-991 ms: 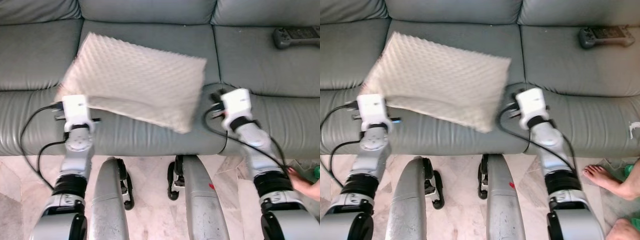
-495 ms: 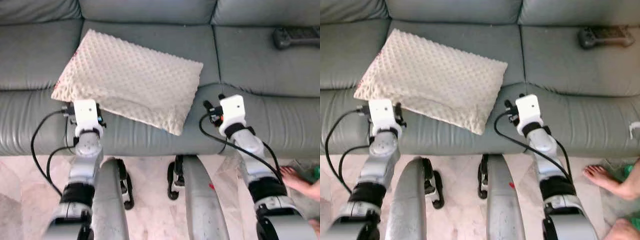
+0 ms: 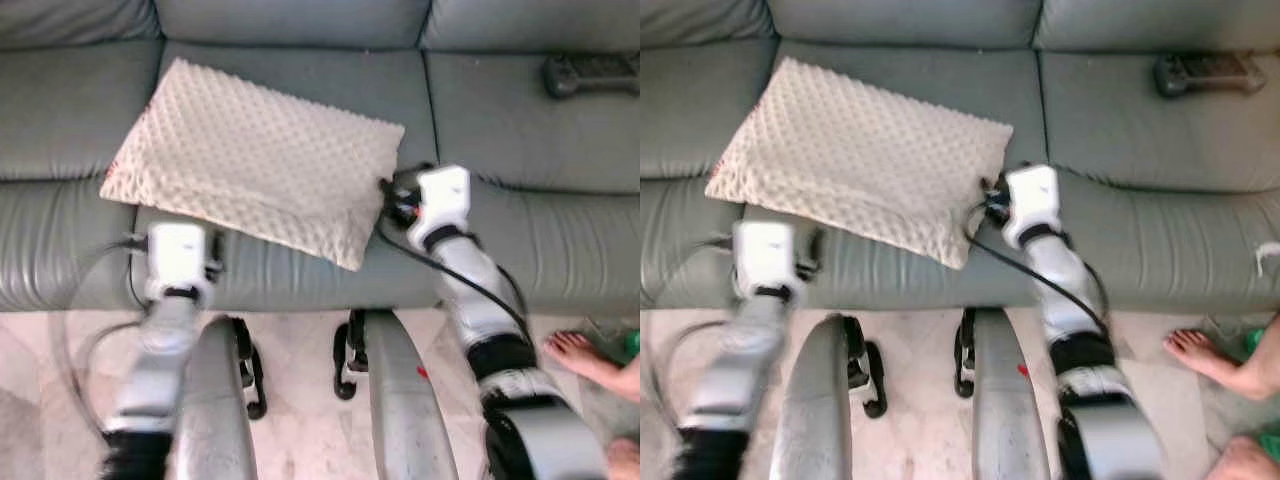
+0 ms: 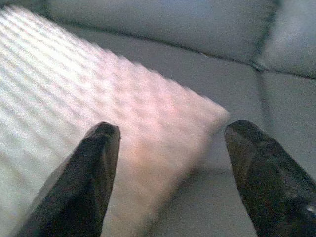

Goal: Move the pillow to the sofa

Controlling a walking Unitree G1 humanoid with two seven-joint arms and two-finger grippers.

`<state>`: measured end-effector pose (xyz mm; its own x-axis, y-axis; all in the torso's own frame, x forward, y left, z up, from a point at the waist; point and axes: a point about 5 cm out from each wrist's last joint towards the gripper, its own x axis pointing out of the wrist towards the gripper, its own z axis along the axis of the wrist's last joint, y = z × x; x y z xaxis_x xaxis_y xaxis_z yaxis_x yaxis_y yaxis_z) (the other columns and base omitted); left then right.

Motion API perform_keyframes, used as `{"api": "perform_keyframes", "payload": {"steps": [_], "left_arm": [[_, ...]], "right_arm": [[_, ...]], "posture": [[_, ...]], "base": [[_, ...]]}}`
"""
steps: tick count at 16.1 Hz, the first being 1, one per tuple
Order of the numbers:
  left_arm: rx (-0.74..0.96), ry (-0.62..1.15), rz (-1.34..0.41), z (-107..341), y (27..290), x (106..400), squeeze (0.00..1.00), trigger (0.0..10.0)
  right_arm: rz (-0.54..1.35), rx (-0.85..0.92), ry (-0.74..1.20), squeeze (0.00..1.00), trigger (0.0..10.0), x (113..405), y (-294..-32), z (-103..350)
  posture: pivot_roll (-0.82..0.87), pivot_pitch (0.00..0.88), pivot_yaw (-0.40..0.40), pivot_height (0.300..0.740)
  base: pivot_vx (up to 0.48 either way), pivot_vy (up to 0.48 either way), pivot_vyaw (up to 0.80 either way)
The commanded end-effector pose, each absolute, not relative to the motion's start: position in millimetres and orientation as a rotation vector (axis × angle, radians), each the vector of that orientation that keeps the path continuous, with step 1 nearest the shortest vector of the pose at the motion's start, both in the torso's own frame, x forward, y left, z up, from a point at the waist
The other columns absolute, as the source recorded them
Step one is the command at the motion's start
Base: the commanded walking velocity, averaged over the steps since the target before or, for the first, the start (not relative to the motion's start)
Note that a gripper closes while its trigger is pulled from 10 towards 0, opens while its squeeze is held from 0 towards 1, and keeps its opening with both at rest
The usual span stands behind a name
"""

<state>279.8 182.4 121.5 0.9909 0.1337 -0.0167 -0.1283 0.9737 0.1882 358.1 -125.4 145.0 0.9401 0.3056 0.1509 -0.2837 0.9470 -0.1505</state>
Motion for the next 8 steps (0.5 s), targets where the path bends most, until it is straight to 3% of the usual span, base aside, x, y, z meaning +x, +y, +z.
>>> {"api": "perform_keyframes", "payload": {"steps": [1, 4, 5, 6, 7, 8], "left_arm": [[0.254, 0.019, 0.196, 124.7, 198.9, 268.7, 1.0, 10.0], [0.334, 0.02, 0.219, 128.0, 216.0, 252.1, 1.0, 10.0], [0.365, 0.048, 0.292, 127.0, 227.2, 246.8, 1.0, 10.0], [0.385, 0.04, 0.308, 130.1, 229.0, 246.9, 0.43, 10.0], [0.393, 0.037, 0.32, 132.5, 230.4, 247.5, 0.0, 10.0], [0.395, 0.035, 0.318, 133.5, 230.3, 247.9, 0.0, 10.0]], "right_arm": [[0.346, -0.112, -0.158, 1.0, 10.0, 354.9, -112.7, 138.3], [0.472, -0.102, -0.223, 1.0, 10.0, 352.0, -72.6, 153.5], [0.557, -0.057, -0.227, 1.0, 10.0, 347.7, -46.9, 157.3], [0.595, -0.04, -0.207, 1.0, 10.0, 344.9, -38.5, 154.0], [0.658, -0.043, -0.139, 1.0, 10.0, 341.3, -28.2, 143.1], [0.703, -0.066, -0.083, 1.0, 10.0, 337.2, -23.1, 132.5]], "posture": [[0.1, 0.445, -0.02, 0.631], [0.12, 0.443, -0.029, 0.631], [0.13, 0.442, -0.032, 0.631], [0.14, 0.443, -0.033, 0.631], [0.14, 0.444, -0.034, 0.631], [0.14, 0.449, -0.034, 0.631]], "base": [[0.0, 0.0, 0.0], [0.0, 0.0, 0.0], [0.0, 0.0, 0.0], [0.0, 0.0, 0.0], [0.0, 0.0, 0.0], [0.0, 0.0, 0.0]]}}
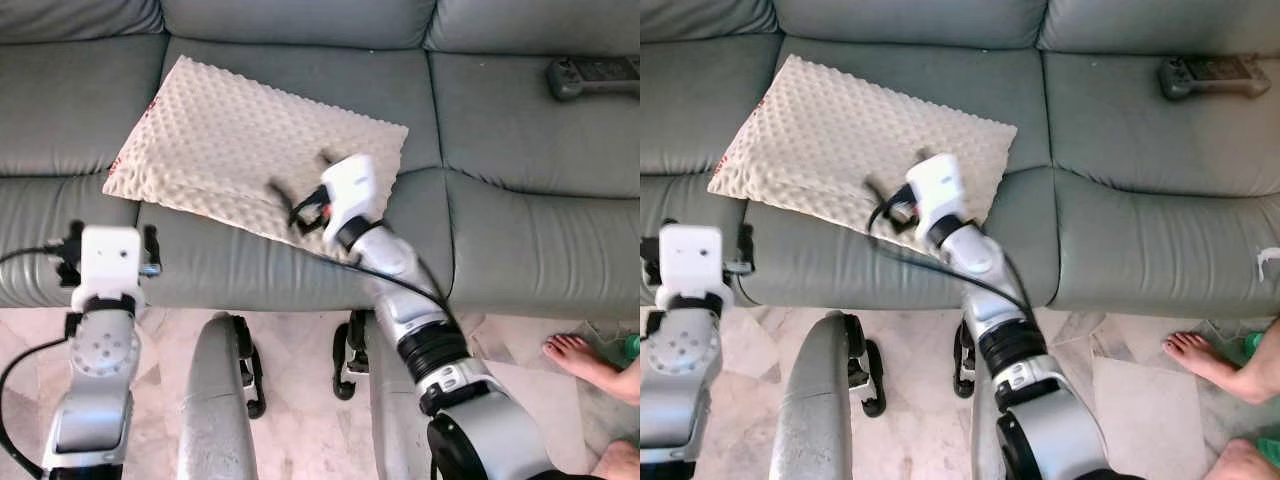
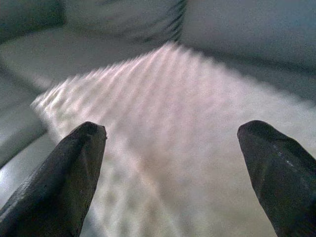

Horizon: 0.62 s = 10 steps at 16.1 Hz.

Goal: Move the pillow to the sofa

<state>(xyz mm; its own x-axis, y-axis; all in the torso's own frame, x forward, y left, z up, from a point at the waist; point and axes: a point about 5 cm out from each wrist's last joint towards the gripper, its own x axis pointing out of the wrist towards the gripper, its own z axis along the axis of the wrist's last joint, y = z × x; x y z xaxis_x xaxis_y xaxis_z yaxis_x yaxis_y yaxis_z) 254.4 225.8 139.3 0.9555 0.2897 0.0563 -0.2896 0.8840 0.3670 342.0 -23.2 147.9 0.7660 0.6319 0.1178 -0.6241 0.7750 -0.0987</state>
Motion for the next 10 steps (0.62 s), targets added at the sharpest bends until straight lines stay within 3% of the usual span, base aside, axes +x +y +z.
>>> {"api": "perform_keyframes", "payload": {"steps": [1, 6, 10], "left_arm": [[0.399, 0.038, 0.305, 133.0, 228.5, 248.1, 0.0, 10.0], [0.376, 0.061, 0.248, 127.8, 215.2, 252.4, 0.0, 10.0], [0.369, 0.064, 0.245, 127.5, 213.6, 254.8, 0.0, 10.0]], "right_arm": [[0.724, -0.076, -0.024, 1.0, 10.0, 333.4, -24.8, 119.8], [0.77, -0.114, 0.199, 1.0, 10.0, 319.3, -53.4, 73.9], [0.726, -0.171, 0.266, 1.0, 10.0, 319.3, -78.0, 60.8]], "posture": [[0.13, 0.449, -0.036, 0.631], [0.11, 0.449, -0.033, 0.631], [0.11, 0.445, -0.032, 0.631]], "base": [[0.0, 0.0, 0.0], [0.0, 0.0, 0.0], [0.0, 0.0, 0.0]]}}
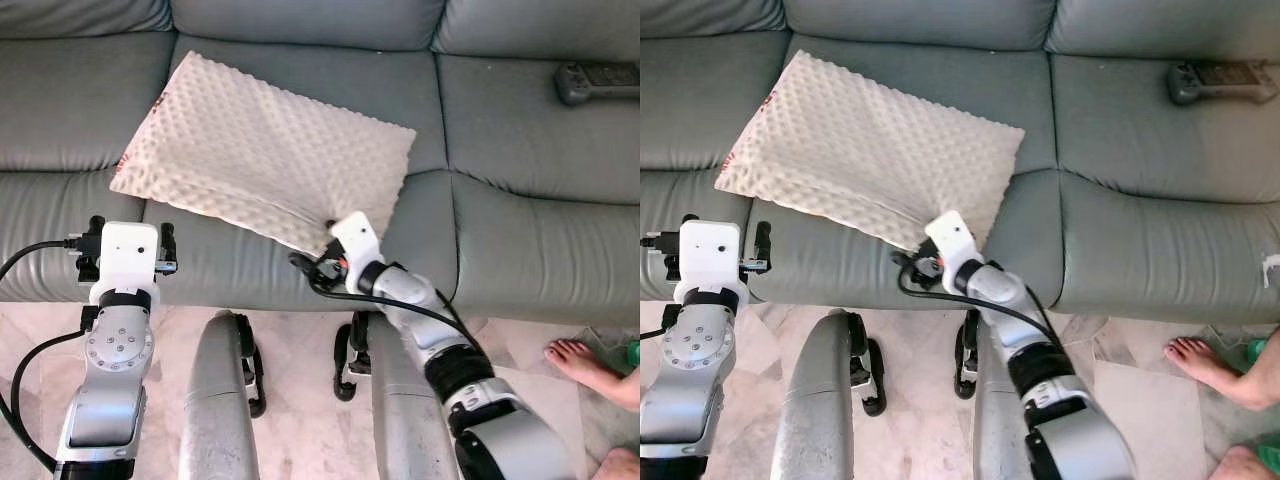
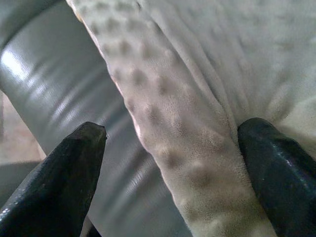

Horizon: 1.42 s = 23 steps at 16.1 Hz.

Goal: Move the pillow to the sofa

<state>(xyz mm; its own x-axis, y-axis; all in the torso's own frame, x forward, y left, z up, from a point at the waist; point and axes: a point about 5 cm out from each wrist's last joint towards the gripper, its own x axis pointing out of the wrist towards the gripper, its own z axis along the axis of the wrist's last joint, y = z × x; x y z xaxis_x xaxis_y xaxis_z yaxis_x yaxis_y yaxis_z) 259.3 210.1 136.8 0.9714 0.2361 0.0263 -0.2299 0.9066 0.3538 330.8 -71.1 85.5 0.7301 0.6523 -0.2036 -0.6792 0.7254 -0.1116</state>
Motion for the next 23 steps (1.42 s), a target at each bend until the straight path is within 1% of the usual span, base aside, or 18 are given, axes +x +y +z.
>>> {"api": "perform_keyframes", "payload": {"steps": [1, 2, 3, 6, 7, 9, 13, 16, 17, 18, 19, 23], "left_arm": [[0.362, 0.065, 0.243, 127.7, 212.8, 255.7, 0.0, 10.0], [0.357, 0.068, 0.242, 127.4, 212.5, 255.9, 0.0, 10.0], [0.353, 0.072, 0.241, 127.3, 212.2, 256.2, 0.0, 10.0], [0.349, 0.075, 0.241, 127.1, 212.2, 256.4, 0.0, 10.0], [0.345, 0.078, 0.24, 126.6, 211.8, 256.4, 0.0, 10.0], [0.34, 0.079, 0.239, 126.7, 210.7, 256.9, 0.0, 10.0], [0.334, 0.081, 0.231, 126.5, 208.6, 259.0, 0.0, 10.0], [0.332, 0.082, 0.228, 126.4, 208.0, 259.8, 0.0, 10.0], [0.33, 0.082, 0.228, 125.2, 207.8, 260.4, 0.0, 10.0], [0.328, 0.077, 0.224, 125.2, 206.9, 261.1, 0.0, 10.0], [0.328, 0.072, 0.221, 125.3, 206.6, 261.8, 0.0, 10.0], [0.309, 0.041, 0.21, 127.4, 201.0, 271.1, 0.0, 10.0]], "right_arm": [[0.694, -0.191, 0.279, 1.0, 10.0, 321.3, -89.2, 59.3], [0.681, -0.197, 0.286, 1.0, 10.0, 322.0, -94.0, 58.7], [0.645, -0.215, 0.311, 1.0, 10.0, 324.2, -109.5, 57.0], [0.608, -0.235, 0.318, 1.0, 10.0, 326.2, -123.7, 58.0], [0.568, -0.26, 0.32, 1.0, 10.0, 327.4, -134.4, 58.7], [0.501, -0.282, 0.327, 1.0, 10.0, 328.9, -147.7, 58.7], [0.422, -0.294, 0.334, 1.0, 10.0, 331.2, -163.2, 59.6], [0.429, -0.276, 0.295, 1.0, 10.0, 333.0, -159.6, 64.7], [0.471, -0.224, 0.19, 0.78, 10.0, 333.2, -145.7, 76.0], [0.5, -0.191, 0.104, 0.2, 10.0, 332.2, -134.1, 86.7], [0.523, -0.17, 0.061, 0.0, 10.0, 330.9, -127.6, 92.5], [0.549, -0.133, -0.051, 0.0, 10.0, 327.3, -113.3, 107.4]], "posture": [[0.11, 0.444, -0.03, 0.631], [0.11, 0.444, -0.031, 0.631], [0.12, 0.444, -0.03, 0.631], [0.12, 0.446, -0.028, 0.631], [0.11, 0.446, -0.026, 0.631], [0.11, 0.445, -0.024, 0.631], [0.11, 0.447, -0.019, 0.631], [0.11, 0.445, -0.018, 0.631], [0.11, 0.437, -0.019, 0.631], [0.1, 0.423, -0.022, 0.631], [0.09, 0.412, -0.023, 0.631], [0.07, 0.36, -0.029, 0.631]], "base": [[0.0, 0.0, 0.0], [0.0, 0.0, 0.0], [0.0, 0.0, 0.0], [0.0, 0.0, 0.0], [0.0, 0.0, 0.0], [0.0, 0.0, 0.0], [0.0, 0.0, 0.0], [0.0, 0.0, 0.0], [0.0, 0.0, 0.0], [0.0, 0.0, 0.0], [0.0, 0.0, 0.0], [0.0, 0.0, 0.0]]}}
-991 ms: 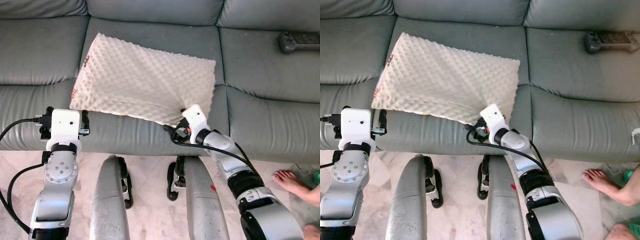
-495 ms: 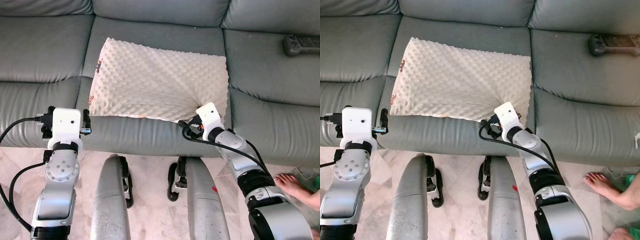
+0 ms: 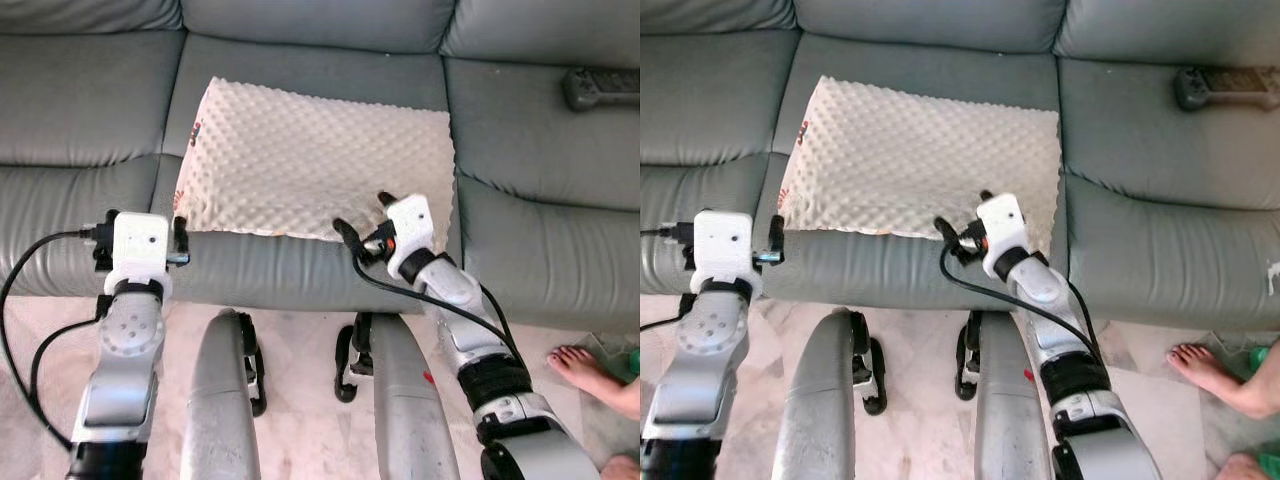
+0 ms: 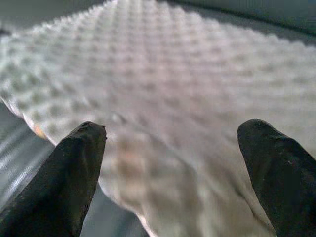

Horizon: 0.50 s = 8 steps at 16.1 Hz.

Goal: Move the pillow to the sofa

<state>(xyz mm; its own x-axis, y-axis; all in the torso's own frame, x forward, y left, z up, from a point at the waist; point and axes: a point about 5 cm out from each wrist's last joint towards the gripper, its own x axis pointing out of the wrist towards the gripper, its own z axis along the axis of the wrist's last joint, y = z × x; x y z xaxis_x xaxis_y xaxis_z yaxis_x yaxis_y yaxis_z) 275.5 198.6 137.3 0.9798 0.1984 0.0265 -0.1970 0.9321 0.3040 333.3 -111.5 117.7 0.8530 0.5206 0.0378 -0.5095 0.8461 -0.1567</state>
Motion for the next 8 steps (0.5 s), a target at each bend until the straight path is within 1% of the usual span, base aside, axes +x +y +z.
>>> {"api": "perform_keyframes", "payload": {"steps": [1, 3, 5, 6, 8], "left_arm": [[0.301, 0.032, 0.205, 127.4, 198.6, 272.3, 0.0, 10.0], [0.263, 0.005, 0.177, 125.9, 190.9, 272.9, 0.0, 10.0], [0.243, 0.0, 0.144, 118.2, 183.9, 267.4, 0.0, 10.0], [0.219, 0.003, 0.112, 110.4, 176.4, 263.9, 0.0, 10.0], [0.178, -0.021, 0.05, 108.5, 167.4, 263.6, 0.0, 10.0]], "right_arm": [[0.535, -0.128, -0.071, 0.0, 10.0, 326.8, -113.4, 110.7], [0.463, -0.15, -0.116, 0.0, 10.0, 326.4, -115.2, 117.5], [0.441, -0.171, -0.131, 0.0, 10.0, 318.7, -112.8, 115.7], [0.445, -0.17, -0.137, 0.0, 10.0, 309.2, -113.0, 112.6], [0.503, -0.181, -0.162, 0.0, 10.0, 299.4, -112.9, 117.1]], "posture": [[0.06, 0.343, -0.03, 0.631], [0.04, 0.305, -0.028, 0.631], [0.01, 0.268, -0.028, 0.631], [0.01, 0.236, -0.029, 0.631], [0.01, 0.197, -0.03, 0.631]], "base": [[0.0, 0.0, 0.0], [0.0, 0.0, 0.0], [0.0, 0.0, 0.0], [0.0, 0.0, 0.0], [0.0, 0.0, 0.0]]}}
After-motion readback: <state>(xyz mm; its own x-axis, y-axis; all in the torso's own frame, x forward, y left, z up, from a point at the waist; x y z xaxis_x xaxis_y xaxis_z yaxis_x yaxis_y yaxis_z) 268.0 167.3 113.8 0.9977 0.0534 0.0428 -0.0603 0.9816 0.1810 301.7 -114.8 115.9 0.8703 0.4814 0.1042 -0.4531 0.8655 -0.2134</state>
